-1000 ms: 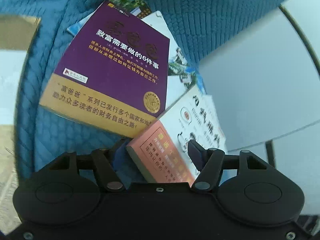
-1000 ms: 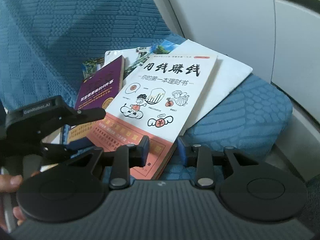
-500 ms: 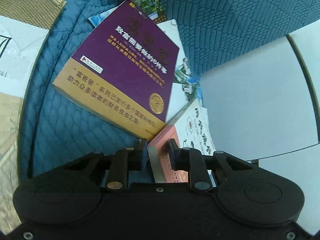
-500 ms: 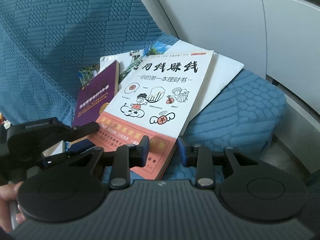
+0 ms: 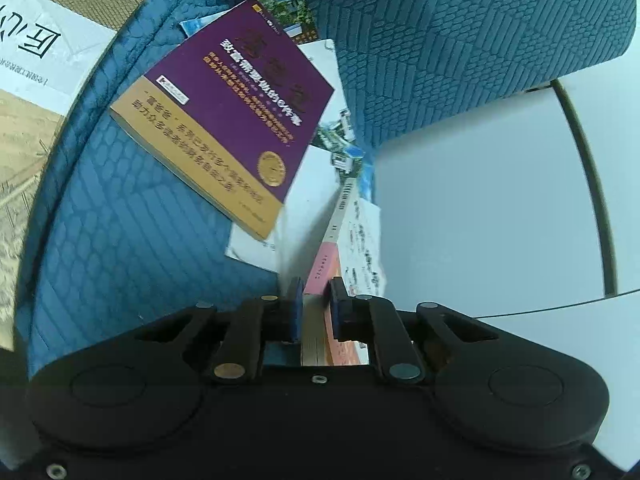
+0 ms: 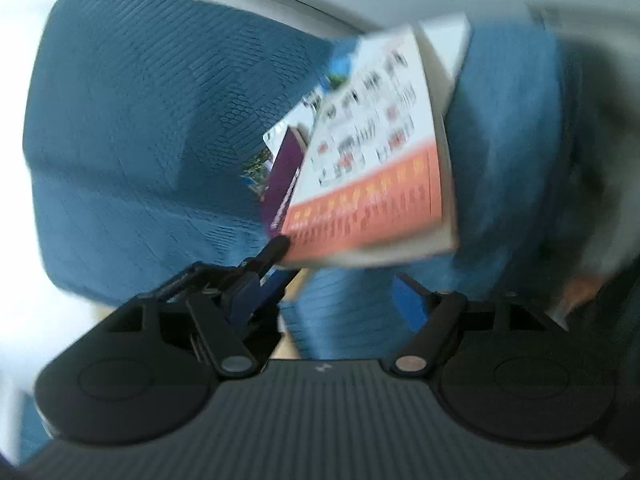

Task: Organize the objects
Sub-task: 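Lift the orange-and-white book upright with both grippers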

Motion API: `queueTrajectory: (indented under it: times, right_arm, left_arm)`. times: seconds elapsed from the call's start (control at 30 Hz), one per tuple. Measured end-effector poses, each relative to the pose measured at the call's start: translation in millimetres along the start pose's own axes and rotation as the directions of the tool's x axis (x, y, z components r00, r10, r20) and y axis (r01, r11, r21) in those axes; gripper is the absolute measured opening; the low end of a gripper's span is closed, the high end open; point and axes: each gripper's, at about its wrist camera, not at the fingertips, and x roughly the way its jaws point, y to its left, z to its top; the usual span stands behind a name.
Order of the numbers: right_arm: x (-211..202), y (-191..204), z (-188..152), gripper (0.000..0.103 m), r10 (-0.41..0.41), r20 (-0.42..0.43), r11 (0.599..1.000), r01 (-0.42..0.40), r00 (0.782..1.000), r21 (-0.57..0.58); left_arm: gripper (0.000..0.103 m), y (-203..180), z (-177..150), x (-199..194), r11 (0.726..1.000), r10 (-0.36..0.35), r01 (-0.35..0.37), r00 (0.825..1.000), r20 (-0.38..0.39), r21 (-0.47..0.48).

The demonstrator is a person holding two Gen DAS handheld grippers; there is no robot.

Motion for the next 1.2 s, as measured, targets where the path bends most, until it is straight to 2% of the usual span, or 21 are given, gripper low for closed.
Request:
queueTrajectory:
  times: [0.1, 0.23, 0.37, 0.47, 0.5, 0.53, 0.63, 0.67, 0.73, 0.8, 0.9, 1.0, 1.07, 1.1, 1.13, 1.2]
  right_arm:
    - [10, -12, 1, 0.076, 0.036, 0.015, 0.989, -0.038, 0.999, 0.143]
    - [11, -17, 9, 0.076, 0.036, 0.067, 0.976, -0.05, 0.997, 0.214]
    - [8, -26, 19, 0.074, 0.027, 0.137, 0.951, -0.067, 0.99, 0.301]
    - [3, -30, 23, 0.053, -0.019, 0.164, 0.941, -0.038, 0.986, 0.336]
    - [2, -31, 25, 0.039, -0.043, 0.167, 0.942, -0.015, 0.985, 0.334]
    - [0, -32, 26, 0.031, -0.054, 0.171, 0.944, -0.006, 0.984, 0.331]
    - [-9, -27, 31, 0.021, -0.033, 0.19, 0.957, -0.024, 0.981, 0.288]
    - [-12, -21, 32, 0.019, -0.032, 0.193, 0.966, -0.02, 0.981, 0.258]
    - [-18, -9, 36, 0.018, -0.033, 0.191, 0.979, -0.007, 0.981, 0.203]
    - [-24, -1, 38, 0.017, -0.047, 0.182, 0.987, 0.017, 0.982, 0.16]
    - [-29, 6, 42, 0.018, -0.047, 0.18, 0.993, 0.027, 0.983, 0.112]
    - [-30, 14, 45, 0.018, -0.063, 0.169, 0.996, 0.05, 0.984, 0.075]
    - [-34, 16, 45, 0.018, -0.073, 0.159, 0.996, 0.064, 0.985, 0.063]
    - [-36, 18, 46, 0.018, -0.076, 0.156, 0.996, 0.068, 0.985, 0.056]
    - [-37, 19, 47, 0.018, -0.081, 0.155, 0.996, 0.074, 0.985, 0.046]
    - [-38, 23, 50, 0.018, -0.093, 0.152, 0.996, 0.091, 0.984, 0.024]
  left_arm:
    - [0.011, -5, -2, -4, 1.0, -0.007, 0.007, 1.0, -0.001, -0.019]
    - [0.01, -12, -5, -8, 1.0, -0.009, 0.009, 1.0, 0.001, -0.027]
    - [0.009, -12, -6, -9, 0.997, -0.049, 0.048, 0.999, -0.018, -0.068]
    - [0.009, -9, -9, -5, 0.996, -0.045, 0.043, 0.999, -0.025, -0.075]
    - [0.009, -7, -9, -4, 0.996, -0.044, 0.041, 0.999, -0.028, -0.082]
    - [0.01, -5, -9, -3, 0.995, -0.042, 0.039, 0.999, -0.032, -0.09]
    - [0.013, 0, -8, 0, 0.993, -0.061, 0.056, 0.997, -0.052, -0.107]
    - [0.015, 2, -8, 1, 0.991, -0.064, 0.056, 0.996, -0.061, -0.117]
    - [0.034, 6, -8, 5, 0.986, -0.097, 0.086, 0.993, -0.072, -0.142]
    - [0.038, 11, -9, 9, 0.978, -0.136, 0.123, 0.988, -0.067, -0.171]
    - [0.04, 17, -10, 15, 0.967, -0.153, 0.136, 0.986, -0.062, -0.217]
    - [0.04, 19, -15, 24, 0.958, -0.174, 0.149, 0.981, -0.084, -0.245]
    - [0.034, 18, -20, 28, 0.956, -0.175, 0.143, 0.979, -0.104, -0.256]
    - [0.027, 18, -23, 30, 0.955, -0.176, 0.142, 0.978, -0.112, -0.26]
    - [0.023, 18, -25, 30, 0.955, -0.173, 0.138, 0.978, -0.114, -0.263]
    - [0.02, 16, -27, 26, 0.953, -0.183, 0.15, 0.978, -0.104, -0.263]
